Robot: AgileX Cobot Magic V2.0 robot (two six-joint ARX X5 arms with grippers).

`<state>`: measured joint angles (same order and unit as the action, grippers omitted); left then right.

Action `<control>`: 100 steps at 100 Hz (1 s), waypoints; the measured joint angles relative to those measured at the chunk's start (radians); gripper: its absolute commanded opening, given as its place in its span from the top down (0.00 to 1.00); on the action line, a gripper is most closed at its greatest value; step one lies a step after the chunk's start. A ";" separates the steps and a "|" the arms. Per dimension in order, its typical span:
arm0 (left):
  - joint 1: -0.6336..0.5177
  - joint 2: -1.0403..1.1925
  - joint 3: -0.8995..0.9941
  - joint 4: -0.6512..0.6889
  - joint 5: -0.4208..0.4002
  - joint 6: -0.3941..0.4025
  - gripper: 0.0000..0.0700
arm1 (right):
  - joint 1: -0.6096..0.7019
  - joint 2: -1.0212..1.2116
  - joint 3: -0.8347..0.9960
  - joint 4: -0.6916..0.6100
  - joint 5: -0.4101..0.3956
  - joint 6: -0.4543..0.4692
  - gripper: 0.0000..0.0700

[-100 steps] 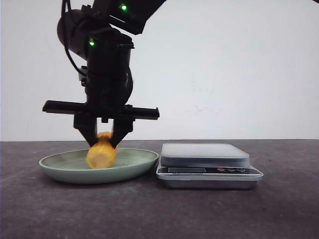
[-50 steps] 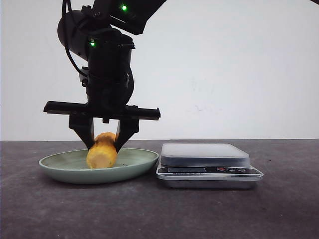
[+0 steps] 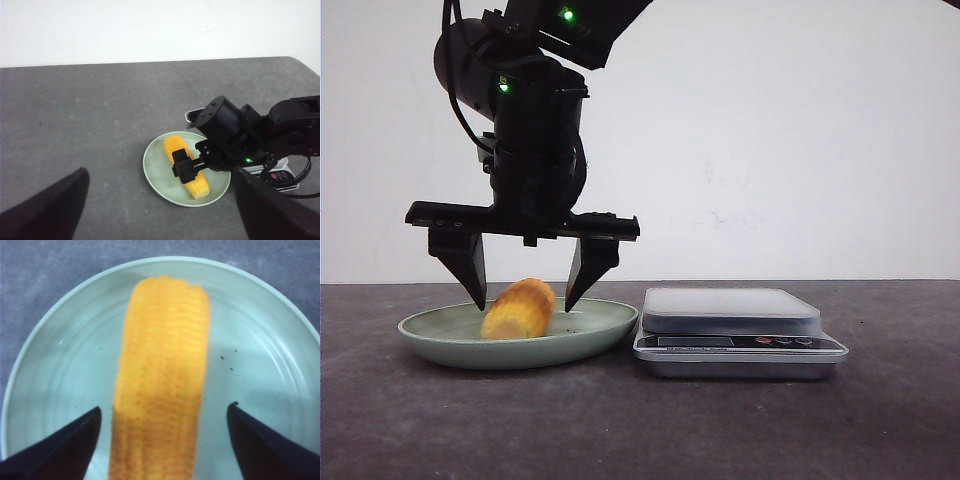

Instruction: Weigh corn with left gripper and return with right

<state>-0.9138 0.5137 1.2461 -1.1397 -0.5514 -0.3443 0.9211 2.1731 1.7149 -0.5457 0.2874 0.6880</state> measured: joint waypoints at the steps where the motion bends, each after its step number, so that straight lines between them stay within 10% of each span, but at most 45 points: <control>1: 0.000 0.000 0.000 0.000 0.000 0.000 0.21 | 0.000 0.000 0.000 0.000 0.000 0.000 0.24; 63: 0.000 0.000 0.000 0.000 -0.002 0.000 0.21 | -0.008 -0.163 0.001 -0.007 0.004 -0.168 0.26; 92: 0.000 -0.002 0.000 0.000 -0.023 0.000 0.21 | -0.092 -0.351 0.002 -0.031 0.013 -0.350 1.00; 100: 0.000 -0.002 0.000 0.001 -0.023 0.000 0.21 | -0.129 -0.403 0.002 -0.045 0.021 -0.406 1.00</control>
<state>-0.9138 0.5114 1.2461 -1.1389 -0.5743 -0.3443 0.7925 1.7702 1.7168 -0.5907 0.3088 0.2825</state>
